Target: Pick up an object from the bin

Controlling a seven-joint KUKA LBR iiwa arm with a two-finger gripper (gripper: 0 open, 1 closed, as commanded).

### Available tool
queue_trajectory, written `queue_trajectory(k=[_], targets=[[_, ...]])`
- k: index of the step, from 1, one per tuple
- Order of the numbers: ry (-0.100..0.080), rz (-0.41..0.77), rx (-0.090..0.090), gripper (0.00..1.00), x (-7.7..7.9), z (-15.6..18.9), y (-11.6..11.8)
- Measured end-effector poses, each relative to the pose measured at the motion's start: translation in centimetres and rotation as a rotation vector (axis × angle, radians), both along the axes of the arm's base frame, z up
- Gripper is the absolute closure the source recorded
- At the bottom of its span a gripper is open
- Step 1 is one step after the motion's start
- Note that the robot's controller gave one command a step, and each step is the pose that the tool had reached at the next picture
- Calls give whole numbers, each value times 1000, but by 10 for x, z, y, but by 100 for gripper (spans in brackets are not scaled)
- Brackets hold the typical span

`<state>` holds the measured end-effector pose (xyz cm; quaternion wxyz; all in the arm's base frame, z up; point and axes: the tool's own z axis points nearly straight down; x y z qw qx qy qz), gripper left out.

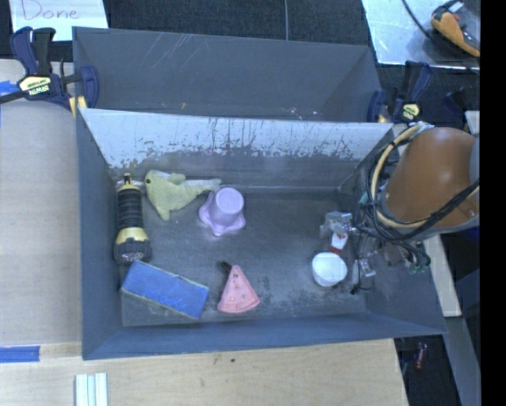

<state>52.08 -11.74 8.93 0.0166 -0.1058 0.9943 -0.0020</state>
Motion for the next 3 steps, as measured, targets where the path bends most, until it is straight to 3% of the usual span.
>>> queue_trajectory(k=[1, 2, 3], targets=[[-1, 19, -9, 100, 0, 63, -7], [-1, 19, -9, 0, 0, 63, -7], [-1, 20, -9, 0, 0, 63, -7]])
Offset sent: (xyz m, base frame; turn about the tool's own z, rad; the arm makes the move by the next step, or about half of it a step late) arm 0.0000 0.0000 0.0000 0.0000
